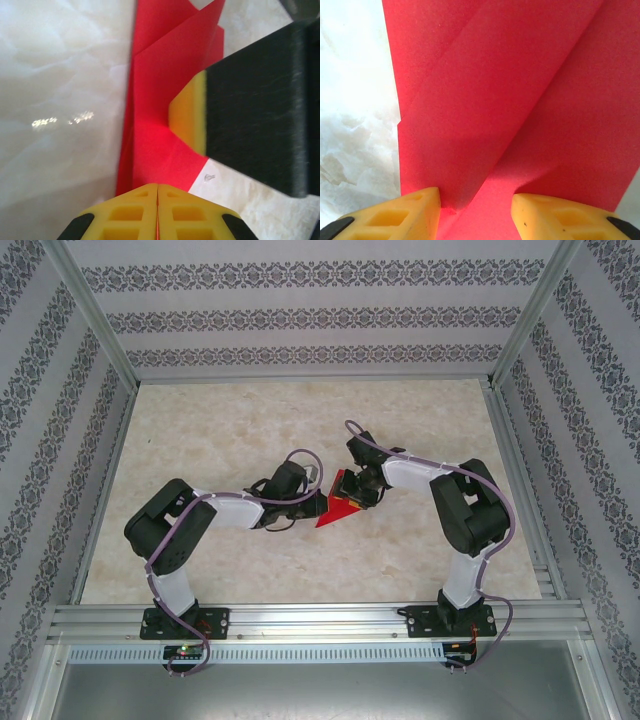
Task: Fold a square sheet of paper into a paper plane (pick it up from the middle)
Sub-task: Fourth fold the wing at the center of the table.
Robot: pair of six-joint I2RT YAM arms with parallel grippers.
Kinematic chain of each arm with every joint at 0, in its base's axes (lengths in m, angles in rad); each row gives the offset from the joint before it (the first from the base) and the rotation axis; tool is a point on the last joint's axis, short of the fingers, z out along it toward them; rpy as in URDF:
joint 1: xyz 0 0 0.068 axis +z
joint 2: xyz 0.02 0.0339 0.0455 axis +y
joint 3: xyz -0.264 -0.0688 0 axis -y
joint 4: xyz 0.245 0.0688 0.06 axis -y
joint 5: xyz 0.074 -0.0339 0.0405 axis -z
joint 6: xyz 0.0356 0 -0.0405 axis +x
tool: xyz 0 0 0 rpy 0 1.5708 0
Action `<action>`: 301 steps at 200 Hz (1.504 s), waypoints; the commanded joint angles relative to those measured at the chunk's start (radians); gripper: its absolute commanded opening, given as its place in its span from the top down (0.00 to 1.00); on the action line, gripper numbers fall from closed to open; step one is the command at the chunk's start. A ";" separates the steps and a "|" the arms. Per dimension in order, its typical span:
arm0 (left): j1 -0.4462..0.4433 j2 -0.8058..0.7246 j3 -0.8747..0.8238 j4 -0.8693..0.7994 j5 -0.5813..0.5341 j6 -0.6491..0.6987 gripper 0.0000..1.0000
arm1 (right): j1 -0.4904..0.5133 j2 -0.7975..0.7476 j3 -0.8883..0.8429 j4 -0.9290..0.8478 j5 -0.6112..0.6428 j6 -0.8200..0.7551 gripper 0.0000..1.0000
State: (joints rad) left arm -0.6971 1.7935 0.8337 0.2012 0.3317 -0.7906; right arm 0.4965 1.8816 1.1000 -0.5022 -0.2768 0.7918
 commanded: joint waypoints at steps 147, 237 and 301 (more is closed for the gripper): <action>0.011 0.085 0.057 -0.003 0.011 -0.007 0.98 | 0.005 0.186 -0.084 -0.052 0.134 0.007 0.51; 0.011 0.103 0.035 -0.046 -0.007 -0.012 0.99 | 0.005 0.178 -0.090 -0.052 0.124 0.012 0.51; 0.011 0.112 0.033 -0.093 -0.030 -0.017 1.00 | 0.004 0.146 -0.084 -0.054 0.107 0.014 0.51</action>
State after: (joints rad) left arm -0.6941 1.8778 0.8753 0.1997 0.3363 -0.7959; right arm 0.4976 1.8877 1.1065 -0.5087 -0.2817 0.7959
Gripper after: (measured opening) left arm 0.063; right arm 0.488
